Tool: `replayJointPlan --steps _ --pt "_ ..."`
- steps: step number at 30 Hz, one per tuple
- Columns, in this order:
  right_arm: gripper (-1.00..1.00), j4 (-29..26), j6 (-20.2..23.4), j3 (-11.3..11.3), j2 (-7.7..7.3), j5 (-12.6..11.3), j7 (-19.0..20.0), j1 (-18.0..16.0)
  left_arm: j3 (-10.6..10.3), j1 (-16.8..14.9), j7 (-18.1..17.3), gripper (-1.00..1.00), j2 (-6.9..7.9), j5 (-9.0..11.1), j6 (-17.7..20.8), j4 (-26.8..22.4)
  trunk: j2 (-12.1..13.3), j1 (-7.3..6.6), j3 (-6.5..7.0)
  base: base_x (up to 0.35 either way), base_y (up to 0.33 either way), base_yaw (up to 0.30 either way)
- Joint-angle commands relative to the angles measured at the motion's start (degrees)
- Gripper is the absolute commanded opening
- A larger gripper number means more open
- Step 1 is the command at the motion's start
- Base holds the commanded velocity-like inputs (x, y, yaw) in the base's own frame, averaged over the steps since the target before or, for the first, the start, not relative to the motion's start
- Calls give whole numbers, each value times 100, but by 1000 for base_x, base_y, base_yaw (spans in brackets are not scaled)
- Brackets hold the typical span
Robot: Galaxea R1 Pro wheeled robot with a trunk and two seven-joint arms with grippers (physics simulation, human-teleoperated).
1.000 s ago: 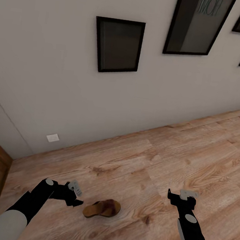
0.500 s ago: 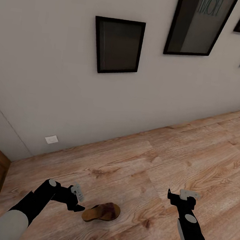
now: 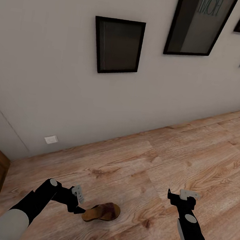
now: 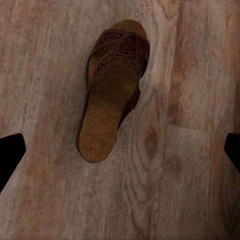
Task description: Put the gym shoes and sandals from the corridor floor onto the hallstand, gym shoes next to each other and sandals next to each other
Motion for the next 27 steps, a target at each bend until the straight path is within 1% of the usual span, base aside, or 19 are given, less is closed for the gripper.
replayJointPlan --steps 1,11,22,27 --pt "100 -8 38 1 3 57 -19 -1 -17 0 -22 100 5 2 63 -12 -2 -1 -7 0 0 -119" --pt "100 -8 39 1 7 59 -19 -1 0 16 -24 100 -2 10 71 -12 -2 -1 -37 2 0 -189" --pt "100 -16 39 -5 8 60 -24 -1 15 35 -21 100 -4 19 68 -12 -2 -1 -44 79 0 -34" --pt "100 -17 39 0 11 60 -24 -1 17 48 -21 100 0 30 65 -12 -2 -1 -44 13 0 -2"
